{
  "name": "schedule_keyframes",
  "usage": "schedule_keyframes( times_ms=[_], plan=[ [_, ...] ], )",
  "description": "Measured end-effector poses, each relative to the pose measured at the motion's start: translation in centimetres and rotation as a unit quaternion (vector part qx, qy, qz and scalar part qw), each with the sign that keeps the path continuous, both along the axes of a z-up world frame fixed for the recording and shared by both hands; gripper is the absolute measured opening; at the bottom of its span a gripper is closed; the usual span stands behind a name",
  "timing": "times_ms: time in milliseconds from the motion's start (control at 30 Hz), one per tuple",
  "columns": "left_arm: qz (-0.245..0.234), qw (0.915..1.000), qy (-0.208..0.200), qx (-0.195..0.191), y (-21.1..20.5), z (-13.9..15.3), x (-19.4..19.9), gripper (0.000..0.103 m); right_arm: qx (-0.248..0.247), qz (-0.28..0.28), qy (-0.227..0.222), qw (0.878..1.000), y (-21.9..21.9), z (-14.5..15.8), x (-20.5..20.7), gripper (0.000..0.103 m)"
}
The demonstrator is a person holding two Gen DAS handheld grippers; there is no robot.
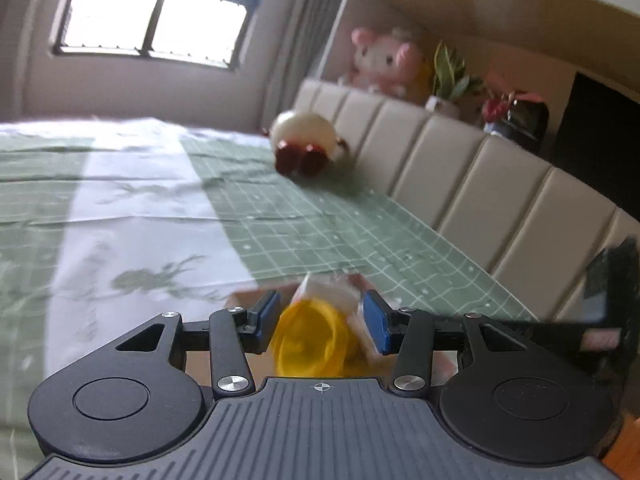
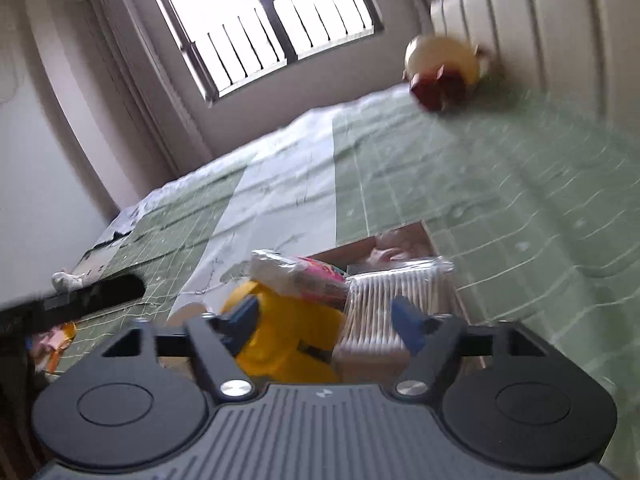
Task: Organize soft objects
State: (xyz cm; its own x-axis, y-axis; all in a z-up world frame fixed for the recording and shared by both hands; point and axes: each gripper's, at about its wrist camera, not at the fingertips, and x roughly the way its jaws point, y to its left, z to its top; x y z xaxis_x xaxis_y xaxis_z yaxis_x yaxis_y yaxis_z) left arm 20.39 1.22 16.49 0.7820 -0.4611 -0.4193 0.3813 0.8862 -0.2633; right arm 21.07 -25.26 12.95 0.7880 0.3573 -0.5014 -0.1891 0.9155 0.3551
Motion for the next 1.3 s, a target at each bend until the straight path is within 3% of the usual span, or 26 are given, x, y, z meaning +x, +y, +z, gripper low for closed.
schedule_keyframes(
  times_ms=[67,233,333,400,433,467,567,767,933,1300],
  plan=[
    [0.022,0.9997,-0.005,0.002,0.9,-2.0,-3.7,0.05,-0.013,-0.013,-0.014,1.0,0.9,-0.4,-3.2,0.088],
    [0.081,0.996,0.032,0.02,1.8,-8.5,-10.4,0.05,-0.043,-0.007,-0.006,0.999,3.9,-4.7,-9.9,0.09],
    [0.098,0.9922,0.04,0.066,1.3,-11.7,-12.3,0.05,-0.052,-0.011,0.021,0.998,5.2,-8.4,-12.1,0.09],
    [0.102,0.9901,0.06,0.076,1.1,-13.4,-12.8,0.051,-0.063,-0.006,0.042,0.997,5.9,-10.9,-12.9,0.09],
    [0.102,0.9893,0.067,0.08,0.9,-14.2,-13.0,0.051,-0.079,-0.005,0.03,0.996,6.2,-11.8,-13.4,0.09],
    [0.104,0.9895,0.045,0.09,0.5,-14.7,-13.6,0.051,-0.101,-0.003,0.007,0.995,6.7,-12.2,-14.3,0.09],
    [0.116,0.986,0.024,0.118,-0.7,-15.2,-14.0,0.051,-0.163,0.002,-0.036,0.986,8.2,-13.0,-15.8,0.092],
    [0.13,0.9795,0.001,0.154,-2.1,-15.6,-14.3,0.051,-0.137,-0.007,-0.013,0.99,7.1,-12.7,-14.3,0.097],
    [0.14,0.9806,0.01,0.137,-1.6,-15.6,-14.6,0.051,-0.155,-0.007,-0.022,0.988,7.6,-13.1,-14.5,0.097],
    [0.139,0.9799,0.007,0.142,-1.7,-15.6,-14.7,0.051,-0.146,-0.005,-0.034,0.989,7.3,-13.2,-14.8,0.097]
  ],
)
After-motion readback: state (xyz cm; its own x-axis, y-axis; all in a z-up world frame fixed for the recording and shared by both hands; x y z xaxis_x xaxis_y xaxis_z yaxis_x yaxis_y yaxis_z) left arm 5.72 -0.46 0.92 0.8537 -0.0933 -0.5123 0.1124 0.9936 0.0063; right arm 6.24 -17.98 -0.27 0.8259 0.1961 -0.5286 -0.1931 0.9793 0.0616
